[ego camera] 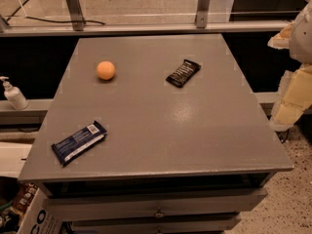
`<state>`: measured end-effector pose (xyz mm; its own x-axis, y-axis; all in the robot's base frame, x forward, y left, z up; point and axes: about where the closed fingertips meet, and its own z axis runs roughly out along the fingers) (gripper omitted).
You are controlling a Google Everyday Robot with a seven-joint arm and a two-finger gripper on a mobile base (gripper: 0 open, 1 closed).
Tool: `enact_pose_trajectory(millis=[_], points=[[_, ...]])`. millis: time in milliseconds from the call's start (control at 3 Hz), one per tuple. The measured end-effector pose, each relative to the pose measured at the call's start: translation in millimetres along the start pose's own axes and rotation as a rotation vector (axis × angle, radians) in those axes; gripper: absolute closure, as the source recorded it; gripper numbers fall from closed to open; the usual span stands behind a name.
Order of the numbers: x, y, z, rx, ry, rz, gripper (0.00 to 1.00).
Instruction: Move orange near rxbar blueberry
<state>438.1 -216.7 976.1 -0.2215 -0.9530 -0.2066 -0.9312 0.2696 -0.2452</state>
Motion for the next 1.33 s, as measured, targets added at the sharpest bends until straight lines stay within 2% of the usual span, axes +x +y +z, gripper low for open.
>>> enact_pose_trajectory(millis=[667,1000,1333], points=[[-21,-8,13,0.019,-0.035,-0.022,0.00],[-37,-17,33,0.029,-0.088,-0.024,0.00],[-57,-32,66,0.033,-0.176,-0.036,0.00]])
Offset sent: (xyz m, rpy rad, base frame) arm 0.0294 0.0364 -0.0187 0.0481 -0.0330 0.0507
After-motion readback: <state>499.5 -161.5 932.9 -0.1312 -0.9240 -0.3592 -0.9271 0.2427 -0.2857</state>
